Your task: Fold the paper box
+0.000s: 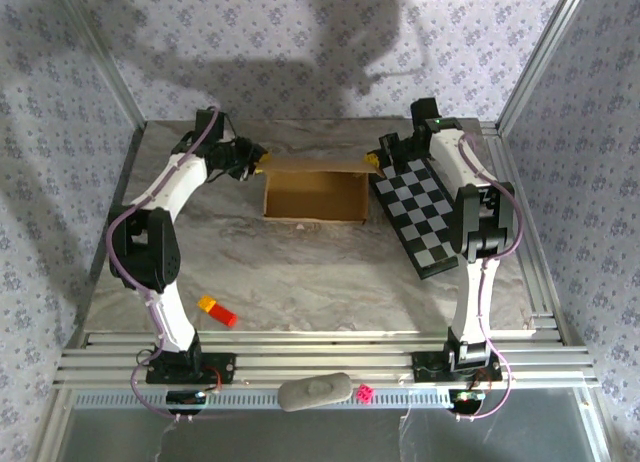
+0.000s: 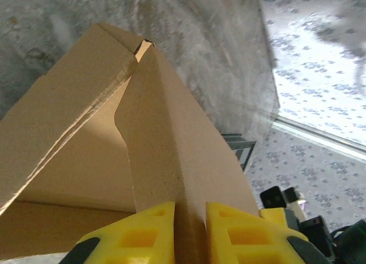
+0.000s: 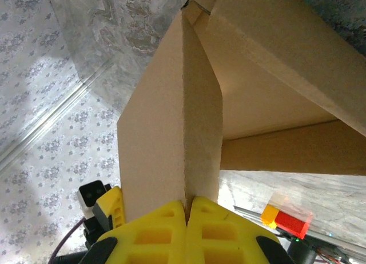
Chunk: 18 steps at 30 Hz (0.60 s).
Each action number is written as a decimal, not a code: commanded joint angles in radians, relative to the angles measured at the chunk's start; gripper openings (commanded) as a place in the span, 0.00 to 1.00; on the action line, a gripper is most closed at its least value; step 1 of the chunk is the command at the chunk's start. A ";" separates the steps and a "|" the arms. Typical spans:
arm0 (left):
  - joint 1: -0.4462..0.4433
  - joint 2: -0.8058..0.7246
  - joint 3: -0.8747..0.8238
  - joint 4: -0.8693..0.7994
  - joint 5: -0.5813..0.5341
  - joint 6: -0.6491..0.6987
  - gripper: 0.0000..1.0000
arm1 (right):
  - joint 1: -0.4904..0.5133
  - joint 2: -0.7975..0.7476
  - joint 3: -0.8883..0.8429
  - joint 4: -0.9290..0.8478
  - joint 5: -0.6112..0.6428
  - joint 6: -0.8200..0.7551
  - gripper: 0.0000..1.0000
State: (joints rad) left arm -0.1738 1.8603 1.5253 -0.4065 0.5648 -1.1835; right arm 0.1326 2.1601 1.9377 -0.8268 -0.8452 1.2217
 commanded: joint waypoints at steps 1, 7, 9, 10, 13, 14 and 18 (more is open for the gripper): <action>-0.029 -0.024 -0.004 -0.087 0.060 -0.024 0.19 | 0.025 0.002 -0.009 -0.073 -0.014 -0.055 0.00; -0.026 -0.006 -0.049 -0.118 0.040 0.080 0.21 | 0.034 0.025 0.006 -0.130 0.035 -0.163 0.00; -0.025 -0.010 -0.067 -0.118 0.031 0.112 0.24 | 0.037 0.027 0.003 -0.147 0.058 -0.209 0.00; -0.026 -0.015 -0.077 -0.127 0.023 0.127 0.25 | 0.038 0.026 -0.002 -0.153 0.069 -0.230 0.00; -0.026 -0.024 -0.101 -0.141 0.011 0.155 0.26 | 0.042 0.019 -0.022 -0.164 0.098 -0.279 0.00; -0.026 -0.028 -0.110 -0.138 0.010 0.162 0.26 | 0.042 0.015 -0.028 -0.170 0.111 -0.291 0.00; -0.033 -0.045 -0.128 -0.156 -0.011 0.196 0.26 | 0.051 0.004 -0.040 -0.179 0.145 -0.332 0.00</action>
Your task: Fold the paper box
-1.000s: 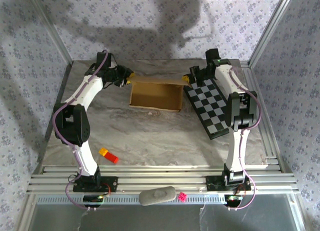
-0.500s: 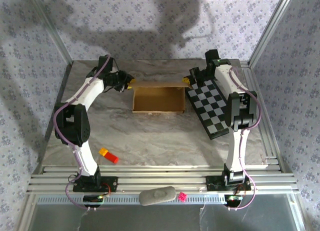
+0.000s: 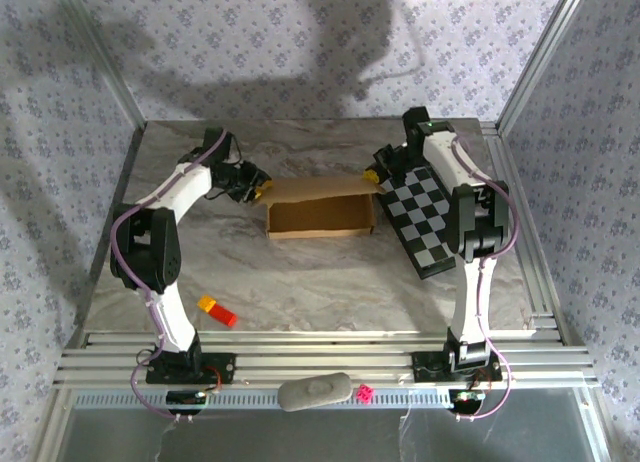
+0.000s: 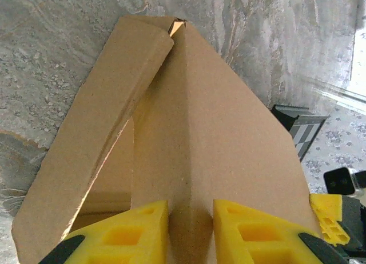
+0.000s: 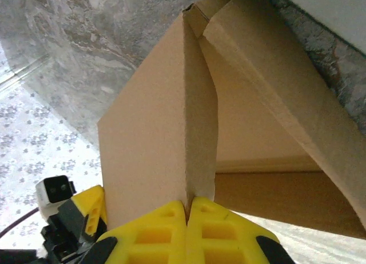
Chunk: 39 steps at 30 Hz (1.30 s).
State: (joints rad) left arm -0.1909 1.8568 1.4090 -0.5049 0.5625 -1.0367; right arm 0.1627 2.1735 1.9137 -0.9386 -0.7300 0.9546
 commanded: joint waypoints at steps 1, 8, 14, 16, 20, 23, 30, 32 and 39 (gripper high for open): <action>-0.018 -0.045 -0.020 -0.057 -0.011 0.054 0.26 | 0.024 -0.010 -0.015 -0.075 0.040 -0.079 0.00; -0.025 -0.060 -0.067 -0.074 -0.042 0.094 0.25 | 0.041 -0.024 -0.027 -0.131 0.123 -0.159 0.04; -0.033 -0.067 -0.093 -0.100 -0.075 0.150 0.24 | 0.049 -0.035 -0.030 -0.173 0.196 -0.217 0.10; -0.037 -0.065 -0.103 -0.105 -0.080 0.159 0.24 | 0.052 -0.039 -0.025 -0.183 0.213 -0.231 0.15; -0.045 -0.070 -0.118 -0.115 -0.104 0.179 0.24 | 0.061 -0.037 0.005 -0.224 0.254 -0.266 0.22; -0.048 -0.068 -0.119 -0.133 -0.125 0.198 0.23 | 0.066 -0.037 0.027 -0.257 0.282 -0.291 0.25; -0.050 -0.071 -0.117 -0.149 -0.151 0.220 0.18 | 0.067 -0.060 0.051 -0.299 0.321 -0.318 0.30; -0.049 -0.071 -0.113 -0.153 -0.153 0.224 0.17 | 0.069 -0.071 0.047 -0.307 0.335 -0.318 0.30; -0.051 -0.109 -0.073 -0.156 -0.173 0.227 0.25 | 0.110 -0.116 -0.014 -0.263 0.312 -0.381 0.37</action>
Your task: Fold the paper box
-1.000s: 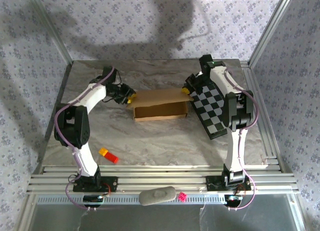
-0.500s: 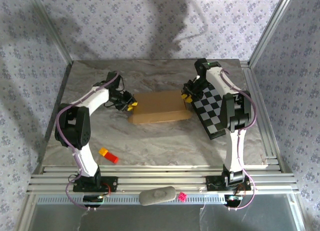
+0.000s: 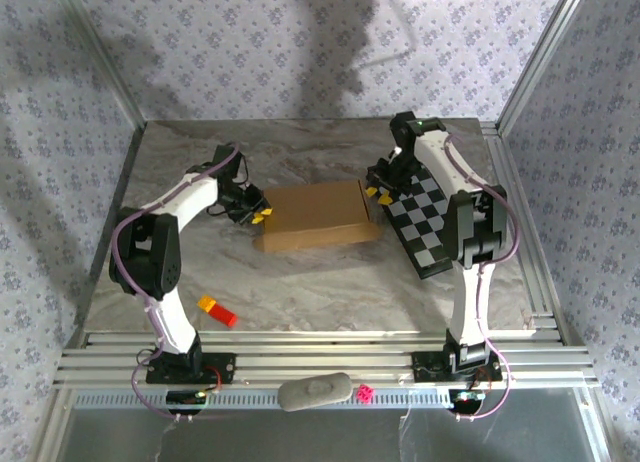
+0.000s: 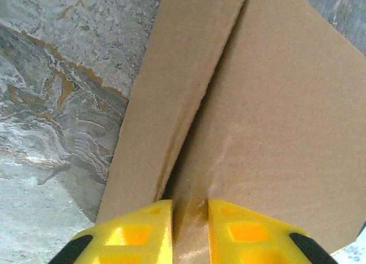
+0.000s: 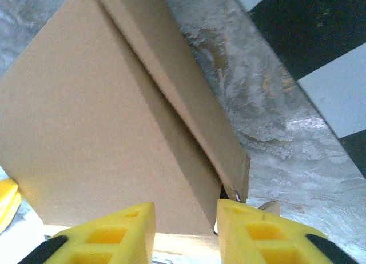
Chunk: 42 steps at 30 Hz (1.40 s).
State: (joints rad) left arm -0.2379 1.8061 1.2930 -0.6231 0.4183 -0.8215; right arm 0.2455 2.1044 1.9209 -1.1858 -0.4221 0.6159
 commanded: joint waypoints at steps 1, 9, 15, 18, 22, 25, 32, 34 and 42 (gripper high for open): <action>-0.006 -0.063 0.056 -0.049 -0.041 0.016 0.29 | 0.035 -0.051 -0.031 -0.018 0.011 -0.048 0.38; -0.006 -0.151 0.074 -0.151 -0.160 0.069 0.42 | 0.047 -0.107 -0.107 0.006 0.057 -0.069 0.41; -0.022 -0.189 0.041 -0.222 -0.122 0.097 0.42 | 0.071 -0.112 -0.111 -0.041 0.072 -0.108 0.44; -0.049 -0.225 0.011 -0.235 -0.121 0.082 0.42 | 0.082 -0.145 -0.157 -0.036 0.098 -0.114 0.45; -0.095 -0.265 -0.050 -0.215 -0.124 0.077 0.43 | 0.090 -0.166 -0.207 -0.011 0.098 -0.119 0.46; -0.125 -0.265 -0.084 -0.214 -0.140 0.093 0.45 | 0.101 -0.159 -0.218 -0.002 0.090 -0.128 0.48; -0.135 -0.255 -0.155 -0.144 -0.136 0.063 0.46 | 0.109 -0.143 -0.253 0.027 0.076 -0.125 0.49; -0.142 -0.249 -0.168 -0.130 -0.130 0.049 0.46 | 0.111 -0.140 -0.257 0.025 0.080 -0.126 0.48; -0.157 -0.261 -0.215 -0.087 -0.133 0.028 0.46 | 0.115 -0.144 -0.307 0.043 0.072 -0.130 0.48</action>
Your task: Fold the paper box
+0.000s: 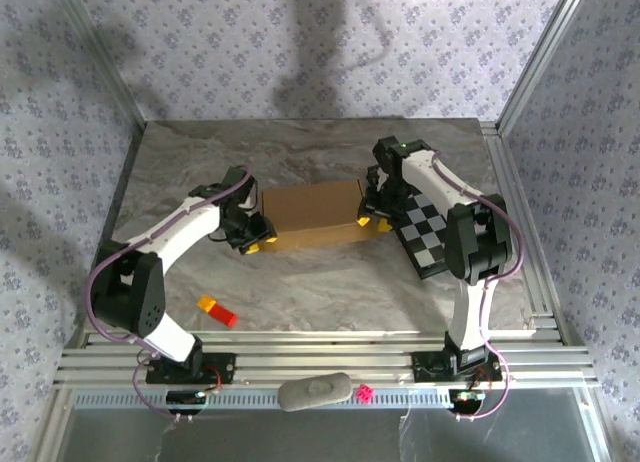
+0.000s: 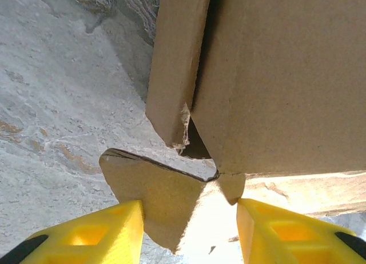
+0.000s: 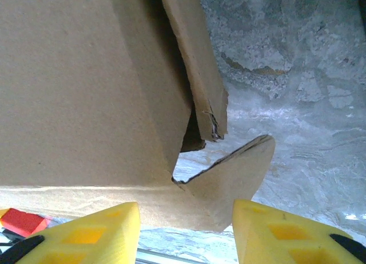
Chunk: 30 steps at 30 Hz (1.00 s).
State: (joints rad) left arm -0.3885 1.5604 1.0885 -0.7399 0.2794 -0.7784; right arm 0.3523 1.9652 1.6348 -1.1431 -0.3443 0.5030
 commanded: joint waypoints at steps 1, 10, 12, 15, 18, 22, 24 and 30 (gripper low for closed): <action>-0.007 -0.016 -0.016 0.042 0.010 -0.019 0.46 | 0.007 -0.004 -0.025 0.006 -0.012 -0.016 0.48; -0.013 -0.006 -0.044 0.103 0.032 -0.052 0.43 | 0.003 -0.001 -0.048 0.034 -0.059 0.003 0.48; -0.012 -0.005 -0.046 0.117 0.042 -0.066 0.42 | 0.002 -0.002 -0.048 0.036 -0.075 0.009 0.48; -0.013 0.002 -0.047 0.134 0.059 -0.086 0.41 | -0.001 -0.001 -0.042 0.037 -0.092 0.017 0.48; -0.013 0.000 -0.056 0.164 0.084 -0.117 0.40 | -0.004 0.001 -0.035 0.039 -0.118 0.024 0.48; -0.013 -0.005 -0.062 0.187 0.108 -0.152 0.39 | -0.009 0.002 -0.027 0.033 -0.139 0.032 0.47; -0.011 -0.007 -0.062 0.184 0.116 -0.164 0.37 | -0.012 0.007 -0.019 0.016 -0.143 0.035 0.46; 0.004 -0.014 -0.073 0.174 0.150 -0.208 0.34 | -0.024 0.033 0.020 -0.042 -0.177 0.039 0.43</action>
State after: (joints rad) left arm -0.3874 1.5604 1.0252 -0.5922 0.3546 -0.9367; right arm 0.3248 1.9717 1.6138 -1.1313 -0.4408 0.5266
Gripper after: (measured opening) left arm 0.347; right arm 0.432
